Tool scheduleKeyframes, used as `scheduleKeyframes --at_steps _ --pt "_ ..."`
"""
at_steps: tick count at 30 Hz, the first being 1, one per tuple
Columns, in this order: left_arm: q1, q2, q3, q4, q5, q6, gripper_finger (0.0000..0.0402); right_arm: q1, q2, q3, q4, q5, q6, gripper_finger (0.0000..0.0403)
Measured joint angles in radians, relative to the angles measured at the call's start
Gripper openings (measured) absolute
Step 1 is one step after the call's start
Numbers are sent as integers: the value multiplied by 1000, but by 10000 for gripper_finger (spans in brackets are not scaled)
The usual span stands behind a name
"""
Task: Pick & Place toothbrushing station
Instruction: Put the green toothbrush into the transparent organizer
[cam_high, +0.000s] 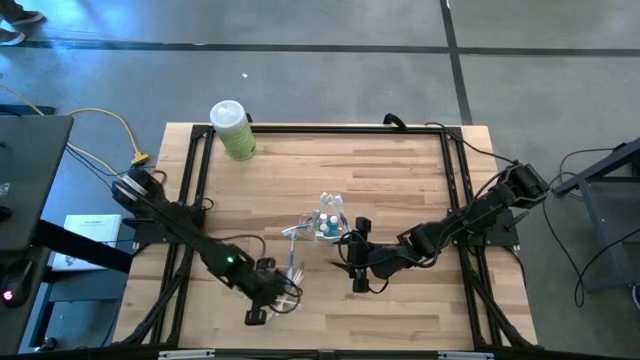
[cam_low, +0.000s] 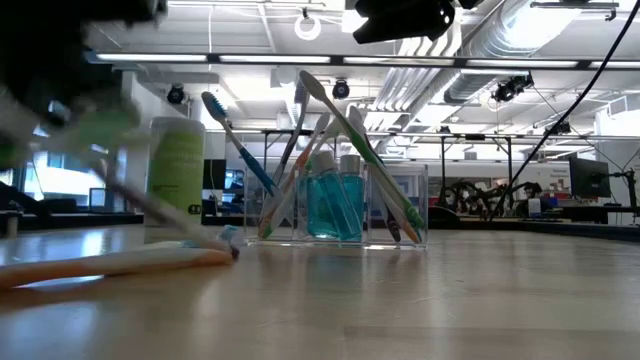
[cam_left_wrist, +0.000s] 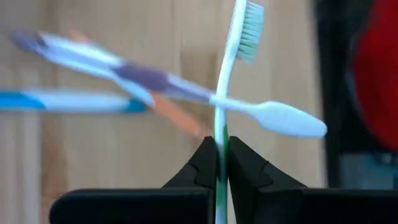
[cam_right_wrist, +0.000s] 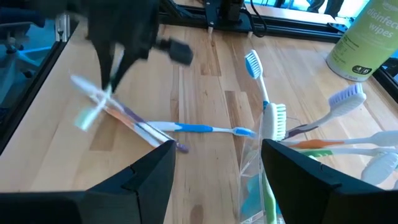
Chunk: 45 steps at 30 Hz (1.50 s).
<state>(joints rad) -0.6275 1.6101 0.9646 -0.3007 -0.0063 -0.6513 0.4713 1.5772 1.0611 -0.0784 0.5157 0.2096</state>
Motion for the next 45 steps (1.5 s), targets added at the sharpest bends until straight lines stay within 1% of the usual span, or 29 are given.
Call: scheduleKeyframes --at_steps 4,8,10,12,16,18,20,27,34,40,42,45 --pt "-1 -98 0 11 -80 37 8 0 0 0 0 1 0 231" --pt "-1 -179 1 39 -217 73 8 0 0 0 3 1 0 231" --pt "0 -201 1 88 -278 111 8 0 0 0 4 1 1 231" --pt "1 -210 1 155 -311 158 8 0 0 0 6 1 2 231" --pt "13 -203 2 301 -314 253 8 0 0 0 8 -19 2 231" --pt "24 -199 2 341 -315 282 8 0 0 0 15 -25 3 231" --pt "36 -198 2 351 -328 302 8 0 0 0 33 -28 2 231" --pt "71 -198 2 372 -438 315 8 0 0 0 119 -64 -36 231" --pt "103 -183 2 457 -445 332 8 0 0 0 264 -74 -137 231" --pt "124 -111 2 540 -432 360 8 0 0 0 324 -88 -189 231" --pt "129 -95 2 550 -433 389 8 0 0 0 322 -107 -190 225" --pt "129 -90 0 578 -435 414 8 0 0 0 315 -107 -189 202"
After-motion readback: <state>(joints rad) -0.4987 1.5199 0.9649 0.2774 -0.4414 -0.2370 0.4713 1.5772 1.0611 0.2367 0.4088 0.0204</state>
